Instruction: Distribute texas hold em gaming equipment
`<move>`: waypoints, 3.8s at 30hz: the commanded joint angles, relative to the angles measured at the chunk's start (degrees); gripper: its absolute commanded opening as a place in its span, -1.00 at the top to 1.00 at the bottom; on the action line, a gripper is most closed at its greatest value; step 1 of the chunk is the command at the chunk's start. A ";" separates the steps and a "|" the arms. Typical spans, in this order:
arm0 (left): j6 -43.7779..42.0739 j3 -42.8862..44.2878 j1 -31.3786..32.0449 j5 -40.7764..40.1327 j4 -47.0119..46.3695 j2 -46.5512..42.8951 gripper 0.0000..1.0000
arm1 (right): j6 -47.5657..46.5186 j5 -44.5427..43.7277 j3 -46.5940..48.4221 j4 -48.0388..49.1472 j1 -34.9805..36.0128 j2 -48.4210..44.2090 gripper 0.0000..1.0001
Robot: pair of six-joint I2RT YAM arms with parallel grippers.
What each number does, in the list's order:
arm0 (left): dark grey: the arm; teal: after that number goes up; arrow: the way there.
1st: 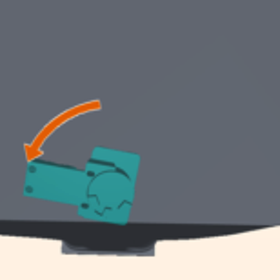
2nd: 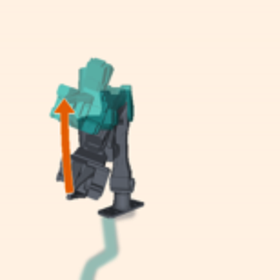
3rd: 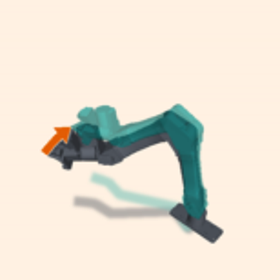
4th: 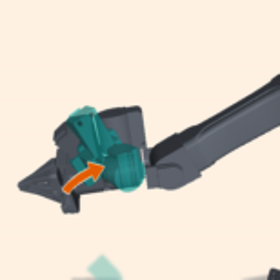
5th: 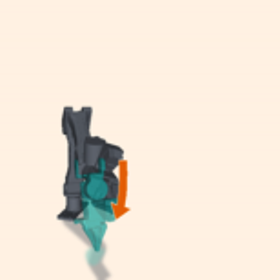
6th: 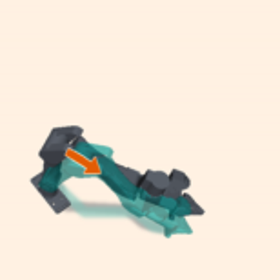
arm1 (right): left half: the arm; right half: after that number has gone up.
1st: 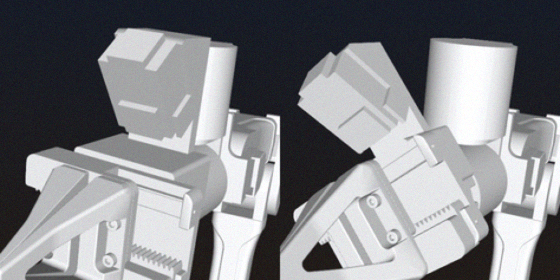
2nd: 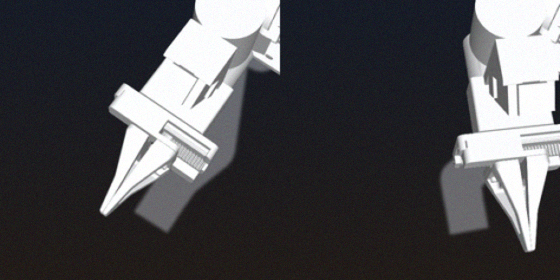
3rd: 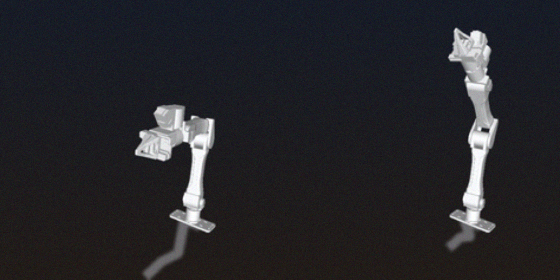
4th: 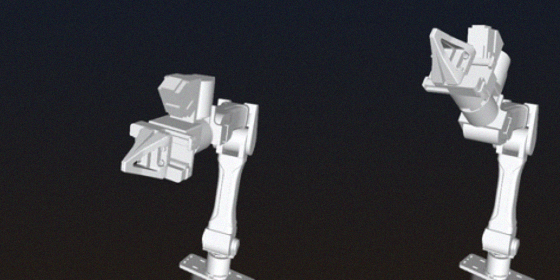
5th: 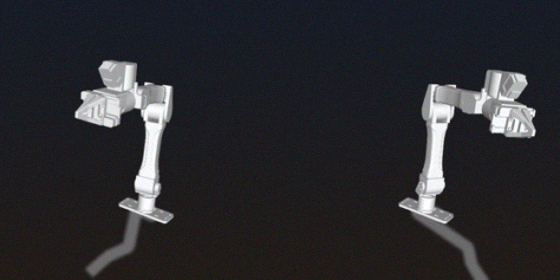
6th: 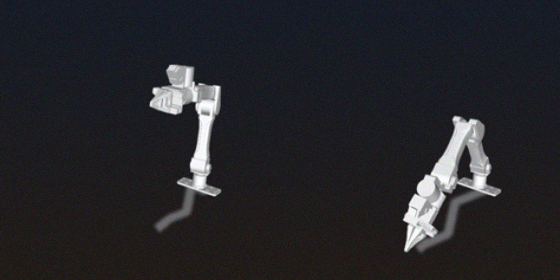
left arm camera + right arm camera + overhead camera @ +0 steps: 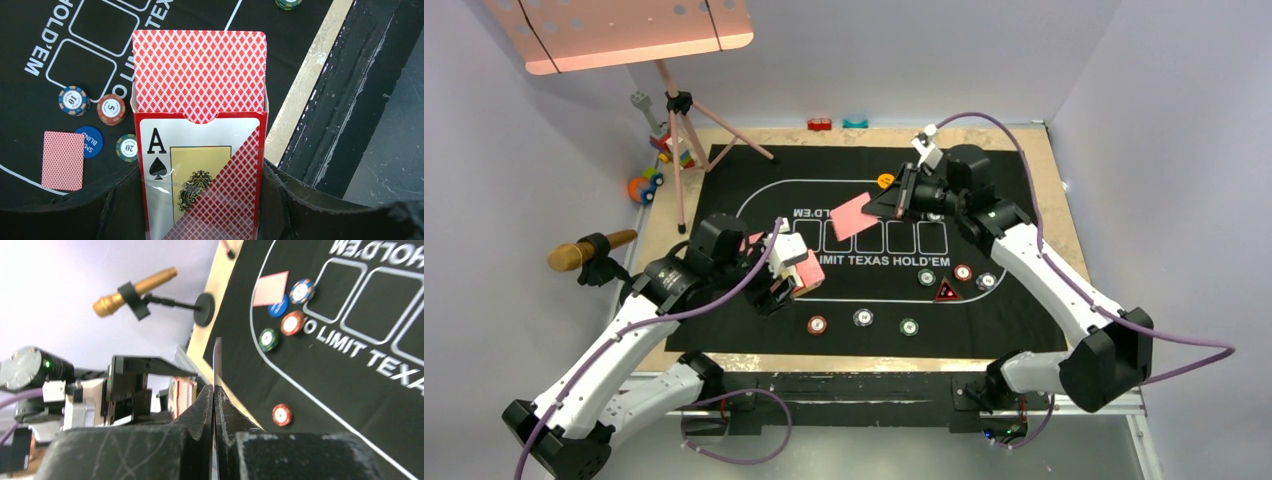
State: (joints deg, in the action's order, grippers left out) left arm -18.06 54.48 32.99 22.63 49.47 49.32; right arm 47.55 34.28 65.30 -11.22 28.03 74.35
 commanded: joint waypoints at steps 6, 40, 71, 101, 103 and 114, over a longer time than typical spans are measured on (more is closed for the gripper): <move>-1.23 3.43 -0.26 2.01 -0.13 1.11 0.89 | -4.99 -6.15 8.31 5.23 -9.62 17.31 1.00; -0.68 4.32 -0.26 1.98 -0.12 -0.04 1.00 | -13.94 -28.14 35.31 -15.14 -10.20 35.16 -0.60; -0.30 5.20 -0.27 2.83 -1.70 2.12 1.00 | -1.40 1.62 -0.68 9.83 17.94 9.65 -0.85; -0.66 5.53 -0.26 2.93 -1.27 0.79 1.00 | -2.08 1.18 -2.59 4.22 13.27 6.78 0.55; -0.60 5.38 -0.26 2.94 -1.35 0.81 1.00 | -2.18 1.29 -2.76 3.67 12.63 6.04 0.57; -0.44 4.64 -0.29 2.94 -1.45 0.51 1.00 | -2.78 3.02 -2.68 1.54 7.95 0.87 0.78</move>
State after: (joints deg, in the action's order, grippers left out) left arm -18.83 57.01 32.97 23.83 51.51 51.20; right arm 45.76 35.79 62.63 -8.86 38.00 78.94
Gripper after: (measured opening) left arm 0.704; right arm 0.145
